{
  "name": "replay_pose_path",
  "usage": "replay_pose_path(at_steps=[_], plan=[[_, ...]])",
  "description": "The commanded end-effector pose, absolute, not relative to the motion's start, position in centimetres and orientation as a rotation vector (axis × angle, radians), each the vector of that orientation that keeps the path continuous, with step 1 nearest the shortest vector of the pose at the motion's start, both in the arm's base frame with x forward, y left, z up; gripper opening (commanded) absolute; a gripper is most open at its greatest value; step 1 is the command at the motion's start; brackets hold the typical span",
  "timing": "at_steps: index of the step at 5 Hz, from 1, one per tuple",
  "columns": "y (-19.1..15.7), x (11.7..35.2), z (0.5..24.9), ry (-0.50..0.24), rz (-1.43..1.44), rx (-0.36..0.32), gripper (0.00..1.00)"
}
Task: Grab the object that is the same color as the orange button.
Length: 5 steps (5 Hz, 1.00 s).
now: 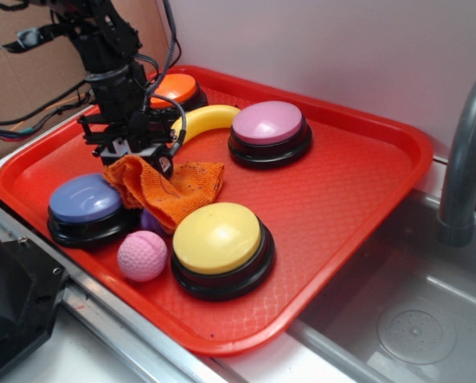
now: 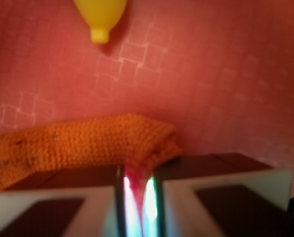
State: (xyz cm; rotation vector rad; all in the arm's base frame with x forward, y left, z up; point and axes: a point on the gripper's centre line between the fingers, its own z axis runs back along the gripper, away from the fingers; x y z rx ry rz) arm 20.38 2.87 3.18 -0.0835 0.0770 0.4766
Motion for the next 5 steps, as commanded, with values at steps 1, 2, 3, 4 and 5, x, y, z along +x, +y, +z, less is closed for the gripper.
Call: replay_pose_path(at_steps=[1, 2, 3, 4, 5], plan=[[7.6, 21.2, 13.0, 0.029, 0.487, -0.032, 0.0], [9.8, 20.5, 17.7, -0.097, 0.529, -0.158, 0.0], [10.1, 19.6, 21.7, -0.212, 0.559, -0.182, 0.0], [9.9, 19.7, 21.8, -0.246, 0.569, -0.173, 0.0], [10.2, 20.1, 20.6, -0.217, 0.582, -0.145, 0.0]])
